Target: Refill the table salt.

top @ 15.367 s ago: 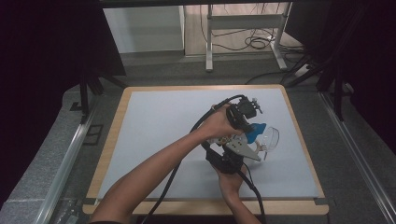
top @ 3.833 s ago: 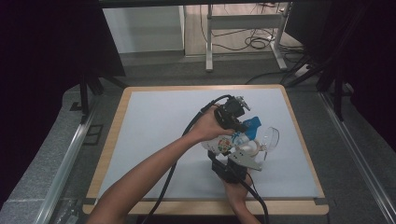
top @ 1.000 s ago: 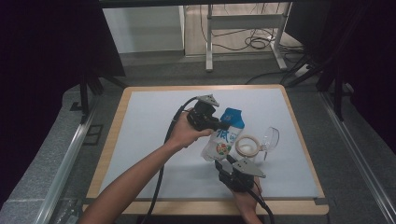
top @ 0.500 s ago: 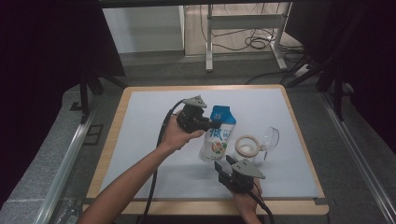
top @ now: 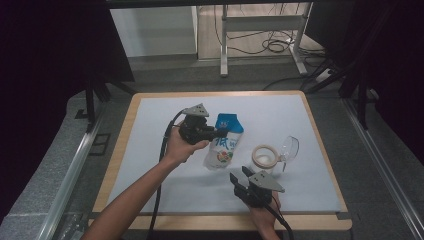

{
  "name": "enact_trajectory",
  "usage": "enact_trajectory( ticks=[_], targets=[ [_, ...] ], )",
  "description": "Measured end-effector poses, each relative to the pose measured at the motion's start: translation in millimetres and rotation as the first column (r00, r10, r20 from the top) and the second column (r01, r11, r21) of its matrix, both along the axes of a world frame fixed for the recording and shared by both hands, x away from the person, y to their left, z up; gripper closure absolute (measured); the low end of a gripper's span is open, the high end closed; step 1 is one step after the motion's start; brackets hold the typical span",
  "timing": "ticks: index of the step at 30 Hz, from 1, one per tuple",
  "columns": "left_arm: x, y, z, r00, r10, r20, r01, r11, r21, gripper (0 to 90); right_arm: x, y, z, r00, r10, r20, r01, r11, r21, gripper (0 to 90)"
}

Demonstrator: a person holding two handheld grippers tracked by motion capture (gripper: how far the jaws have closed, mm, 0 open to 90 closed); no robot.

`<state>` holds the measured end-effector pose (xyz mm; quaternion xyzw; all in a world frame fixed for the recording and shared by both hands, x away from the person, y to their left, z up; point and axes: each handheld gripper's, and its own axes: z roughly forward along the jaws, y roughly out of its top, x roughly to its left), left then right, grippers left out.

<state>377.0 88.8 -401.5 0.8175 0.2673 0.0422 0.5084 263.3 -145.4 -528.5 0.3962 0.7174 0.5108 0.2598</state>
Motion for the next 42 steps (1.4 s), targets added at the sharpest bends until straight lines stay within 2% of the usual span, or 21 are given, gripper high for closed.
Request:
enact_trajectory(
  ticks=[6, 13, 17, 24, 27, 28, 34, 37, 42],
  targets=[
    [1.9, 13.4, -8.9, 0.9994, 0.032, -0.009, -0.032, 0.9995, 0.002, 89.8, -1.3, -2.8, 2.8, 0.9999, -0.007, 0.012, 0.006, 0.9999, 0.015, 48.7],
    [3.7, 30.0, -14.2, 0.998, 0.06, -0.023, -0.06, 0.9978, -0.027, 89.7, -1.8, -5.9, 3.0, 0.9998, -0.012, 0.016, 0.012, 0.9999, 0.01, 48.7],
    [3.8, 34.8, -13.7, 0.997, 0.076, -0.01, -0.076, 0.9966, -0.03, 89.8, -1.5, -7.4, 3.0, 0.9998, -0.017, 0.014, 0.017, 0.9998, 0.012, 48.7],
    [10.8, 56.5, -18.7, 0.9881, 0.153, -0.015, -0.154, 0.9867, -0.054, 89.8, -1.0, -11.1, 2.0, 0.9997, -0.023, 0.006, 0.023, 0.9997, 0.01, 48.7],
    [15.2, 68.7, -24.5, 0.9807, 0.196, -0.006, -0.196, 0.9792, -0.055, 89.8, 0.6, -13.7, 1.2, 0.9996, -0.027, 0.002, 0.027, 0.9996, 0.012, 48.7],
    [15.2, 68.7, -24.5, 0.9807, 0.196, -0.006, -0.196, 0.9792, -0.055, 89.8, 0.6, -13.7, 1.2, 0.9996, -0.027, 0.002, 0.027, 0.9996, 0.012, 48.7],
    [20.7, 87.1, -32.9, 0.962, 0.273, 0.015, -0.271, 0.9604, -0.065, 89.8, 1.2, -12.7, -0.4, 0.9997, -0.025, -0.004, 0.025, 0.9996, 0.01, 48.7],
    [23.5, 98.7, -38.5, 0.9465, 0.322, 0.017, -0.32, 0.9445, -0.073, 89.8, 1.2, -12.2, -1.0, 0.9998, -0.021, -0.006, 0.021, 0.9997, 0.009, 48.7],
    [25.0, 116.0, -51.2, 0.9263, 0.377, 0.011, -0.374, 0.9235, -0.083, 89.8, 1.2, -12.6, -1.4, 0.9997, -0.022, -0.007, 0.022, 0.9997, 0.009, 48.7]
  ],
)
